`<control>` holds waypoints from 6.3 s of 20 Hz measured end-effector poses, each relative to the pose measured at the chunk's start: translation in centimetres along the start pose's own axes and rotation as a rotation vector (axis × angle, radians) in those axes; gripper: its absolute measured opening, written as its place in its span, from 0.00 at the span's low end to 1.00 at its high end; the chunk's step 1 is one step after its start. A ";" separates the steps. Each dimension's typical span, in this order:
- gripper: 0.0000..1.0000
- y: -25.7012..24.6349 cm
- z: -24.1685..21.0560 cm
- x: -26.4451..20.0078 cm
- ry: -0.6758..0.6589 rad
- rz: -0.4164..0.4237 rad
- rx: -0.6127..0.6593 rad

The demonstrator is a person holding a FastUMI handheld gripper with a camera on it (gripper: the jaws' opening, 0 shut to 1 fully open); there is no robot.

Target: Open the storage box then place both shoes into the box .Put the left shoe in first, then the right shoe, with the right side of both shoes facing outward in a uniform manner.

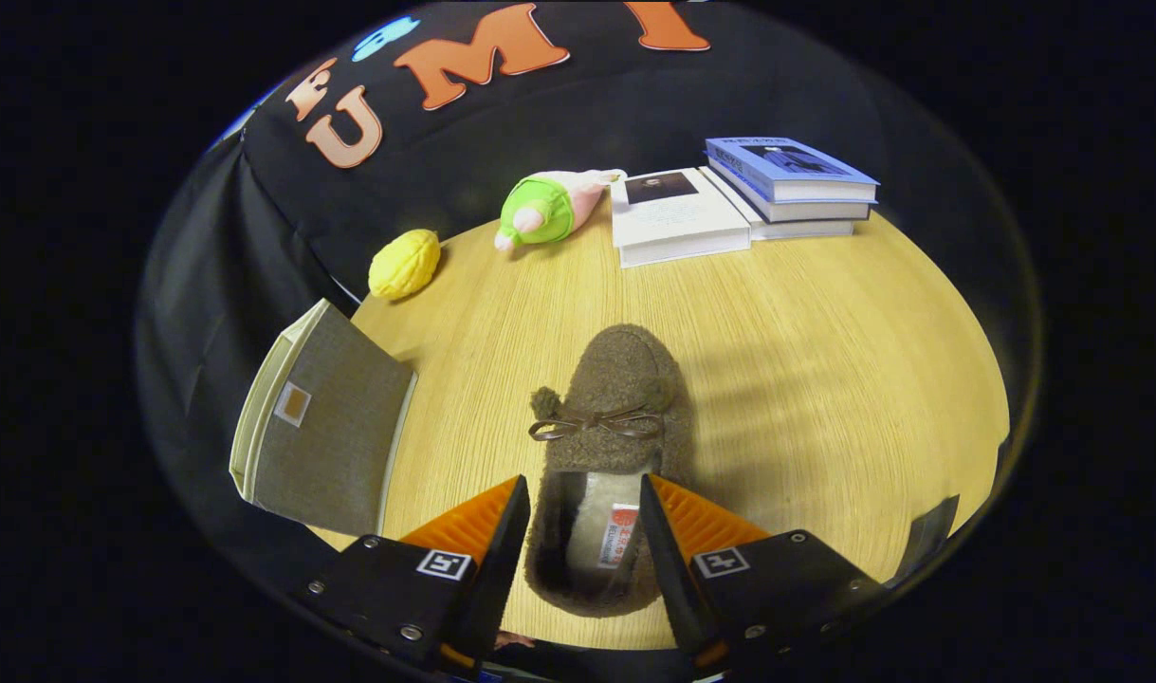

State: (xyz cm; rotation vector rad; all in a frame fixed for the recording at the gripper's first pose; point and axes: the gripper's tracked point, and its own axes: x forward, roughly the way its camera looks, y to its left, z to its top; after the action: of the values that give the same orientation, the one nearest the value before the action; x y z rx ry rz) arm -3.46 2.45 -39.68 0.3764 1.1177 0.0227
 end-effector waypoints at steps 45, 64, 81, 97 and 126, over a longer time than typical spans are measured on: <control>0.03 8.1 5.5 0.8 -0.086 -0.002 0.040; 0.03 30.8 8.3 -0.1 -0.062 0.225 -0.035; 0.18 32.6 4.7 5.8 -0.019 0.032 -0.171; 0.71 29.1 11.9 -7.6 -0.408 0.144 -0.243; 0.99 11.3 14.5 -27.9 -1.202 -0.018 -0.461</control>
State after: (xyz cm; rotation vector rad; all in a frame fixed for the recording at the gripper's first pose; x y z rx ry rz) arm -1.16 3.21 -6.39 -0.0703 -0.0897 0.0312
